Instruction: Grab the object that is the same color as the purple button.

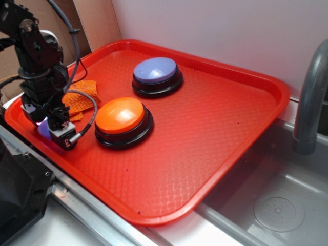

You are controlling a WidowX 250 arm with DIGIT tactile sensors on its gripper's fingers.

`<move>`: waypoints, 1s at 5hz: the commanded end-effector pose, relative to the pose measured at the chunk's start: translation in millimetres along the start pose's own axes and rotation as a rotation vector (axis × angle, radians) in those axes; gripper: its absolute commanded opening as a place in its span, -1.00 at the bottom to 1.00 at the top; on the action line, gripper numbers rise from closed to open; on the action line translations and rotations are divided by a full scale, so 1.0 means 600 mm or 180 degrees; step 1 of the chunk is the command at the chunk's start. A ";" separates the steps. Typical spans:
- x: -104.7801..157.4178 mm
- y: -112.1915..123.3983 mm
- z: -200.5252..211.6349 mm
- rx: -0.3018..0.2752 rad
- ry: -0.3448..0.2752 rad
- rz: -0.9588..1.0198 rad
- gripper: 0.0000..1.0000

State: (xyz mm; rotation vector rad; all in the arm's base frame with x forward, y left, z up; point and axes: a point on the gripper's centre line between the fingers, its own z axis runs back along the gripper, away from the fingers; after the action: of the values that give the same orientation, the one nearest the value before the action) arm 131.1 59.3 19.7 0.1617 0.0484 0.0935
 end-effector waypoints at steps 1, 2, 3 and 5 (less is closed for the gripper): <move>0.004 0.011 -0.003 0.0006 -0.0046 0.0139 -1.00; 0.005 0.012 0.002 -0.0015 -0.0076 0.0175 -1.00; 0.008 0.001 0.034 -0.0085 -0.0136 0.0264 -1.00; 0.043 -0.033 0.192 -0.0507 -0.0270 0.0124 -1.00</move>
State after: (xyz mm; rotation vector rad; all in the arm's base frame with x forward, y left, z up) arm 162.3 20.0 120.6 0.0036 -0.0137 0.1402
